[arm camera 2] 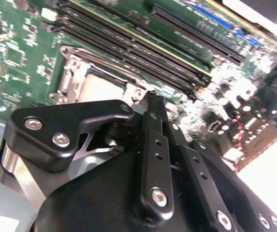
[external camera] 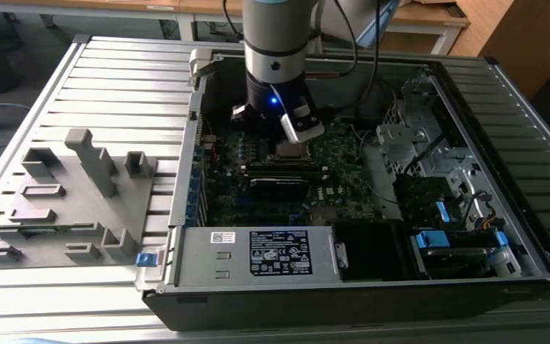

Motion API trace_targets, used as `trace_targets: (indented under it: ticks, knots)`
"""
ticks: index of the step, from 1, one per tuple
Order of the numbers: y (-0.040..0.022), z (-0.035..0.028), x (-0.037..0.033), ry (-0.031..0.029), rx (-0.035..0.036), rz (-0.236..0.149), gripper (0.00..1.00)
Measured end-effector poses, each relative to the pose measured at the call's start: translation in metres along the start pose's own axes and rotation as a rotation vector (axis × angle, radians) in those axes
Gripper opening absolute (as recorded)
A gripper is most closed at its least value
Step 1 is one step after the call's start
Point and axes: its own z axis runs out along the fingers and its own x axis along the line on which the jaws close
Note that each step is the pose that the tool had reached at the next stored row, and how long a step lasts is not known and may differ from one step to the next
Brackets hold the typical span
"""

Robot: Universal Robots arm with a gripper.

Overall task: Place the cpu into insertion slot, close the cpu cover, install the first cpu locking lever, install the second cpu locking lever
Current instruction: 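Install the second cpu locking lever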

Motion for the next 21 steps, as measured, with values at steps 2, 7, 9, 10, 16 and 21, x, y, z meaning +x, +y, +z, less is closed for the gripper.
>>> trace_targets:
  ticks: [2,7,9,10,16,21]
  knots:
    - [0.0015,0.0005,-0.0053,-0.0003,0.0001,0.003,0.11]
    - [0.0054,0.0019,-0.0192,-0.0010,0.0005,0.009,0.11]
    - [0.0069,0.0024,-0.0245,-0.0014,0.0008,0.012,0.11]
    - [0.0077,0.0026,-0.0274,-0.0014,0.0011,0.014,0.11]
    - [0.0217,0.0051,-0.0327,-0.0022,0.0075,0.016,0.11]
    - [0.0345,0.0079,-0.0318,-0.0030,0.0152,0.018,0.11]
